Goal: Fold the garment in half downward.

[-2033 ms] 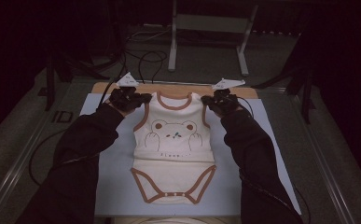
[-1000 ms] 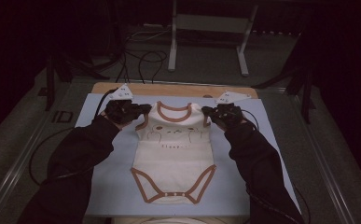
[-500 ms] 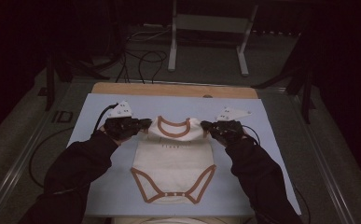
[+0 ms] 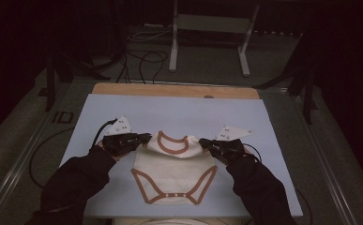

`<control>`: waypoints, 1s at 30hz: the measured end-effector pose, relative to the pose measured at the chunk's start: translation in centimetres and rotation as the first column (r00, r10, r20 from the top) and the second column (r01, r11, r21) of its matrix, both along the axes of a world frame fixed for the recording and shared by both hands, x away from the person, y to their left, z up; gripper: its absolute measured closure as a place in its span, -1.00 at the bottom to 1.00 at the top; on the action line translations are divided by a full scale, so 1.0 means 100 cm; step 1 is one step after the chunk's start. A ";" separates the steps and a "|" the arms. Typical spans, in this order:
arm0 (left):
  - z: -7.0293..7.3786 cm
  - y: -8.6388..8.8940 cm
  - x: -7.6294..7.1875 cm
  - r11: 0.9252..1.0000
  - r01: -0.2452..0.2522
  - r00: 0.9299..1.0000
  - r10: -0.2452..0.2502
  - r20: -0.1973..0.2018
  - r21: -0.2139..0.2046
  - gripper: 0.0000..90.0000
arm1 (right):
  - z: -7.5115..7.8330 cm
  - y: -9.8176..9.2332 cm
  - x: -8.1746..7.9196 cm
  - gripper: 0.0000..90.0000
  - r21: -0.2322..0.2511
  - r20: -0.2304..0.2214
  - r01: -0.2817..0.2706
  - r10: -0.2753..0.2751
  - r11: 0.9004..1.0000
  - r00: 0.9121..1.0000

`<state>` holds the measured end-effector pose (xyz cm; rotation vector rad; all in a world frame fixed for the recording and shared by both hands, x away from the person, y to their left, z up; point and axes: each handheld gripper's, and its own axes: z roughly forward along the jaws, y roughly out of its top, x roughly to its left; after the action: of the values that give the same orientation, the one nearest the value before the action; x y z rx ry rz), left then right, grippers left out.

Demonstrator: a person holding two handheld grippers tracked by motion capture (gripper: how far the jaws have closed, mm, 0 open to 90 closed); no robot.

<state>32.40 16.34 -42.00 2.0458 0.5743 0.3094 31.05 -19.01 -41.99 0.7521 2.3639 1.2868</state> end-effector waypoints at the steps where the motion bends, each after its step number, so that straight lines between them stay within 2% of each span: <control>1: -0.002 0.000 -0.002 1.000 0.005 1.000 -0.005 -0.003 0.002 0.95 | -0.001 0.000 -0.003 0.95 -0.006 0.003 -0.004 0.004 1.000 1.000; 5: -0.010 0.001 -0.013 1.000 0.015 1.000 -0.015 -0.014 0.007 0.95 | -0.003 -0.002 -0.012 0.95 0.003 -0.002 -0.013 0.013 1.000 1.000; 11: -0.017 0.004 -0.027 1.000 0.028 0.999 -0.028 -0.027 -0.008 0.95 | -0.009 -0.005 -0.023 0.95 0.017 -0.023 -0.022 0.022 1.000 0.999; 13: -0.017 0.004 -0.027 1.000 0.028 0.999 -0.028 -0.027 -0.008 0.95 | -0.009 -0.005 -0.025 0.95 0.013 -0.023 -0.025 0.026 1.000 0.999; 14: -0.023 0.003 -0.034 0.999 0.035 0.999 -0.035 -0.030 -0.004 0.95 | -0.010 -0.006 -0.029 0.95 0.011 -0.025 -0.028 0.028 1.000 0.999; 17: -0.028 0.002 -0.040 0.999 0.052 0.998 -0.052 -0.037 0.007 0.95 | -0.012 -0.008 -0.035 0.95 0.019 -0.030 -0.029 0.029 0.999 0.999; 24: -0.036 0.005 -0.049 0.998 0.054 0.997 -0.053 -0.056 0.011 0.95 | -0.016 -0.007 -0.049 0.95 0.017 -0.036 -0.043 0.043 0.999 0.998; 30: -0.050 0.006 -0.052 0.998 0.060 0.994 -0.057 -0.091 0.024 0.94 | -0.029 -0.008 -0.053 0.95 0.013 -0.076 -0.042 0.043 0.999 0.996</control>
<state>27.24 16.95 -46.96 2.1065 0.5666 0.1914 25.73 -19.79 -44.91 0.7714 2.4478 1.3113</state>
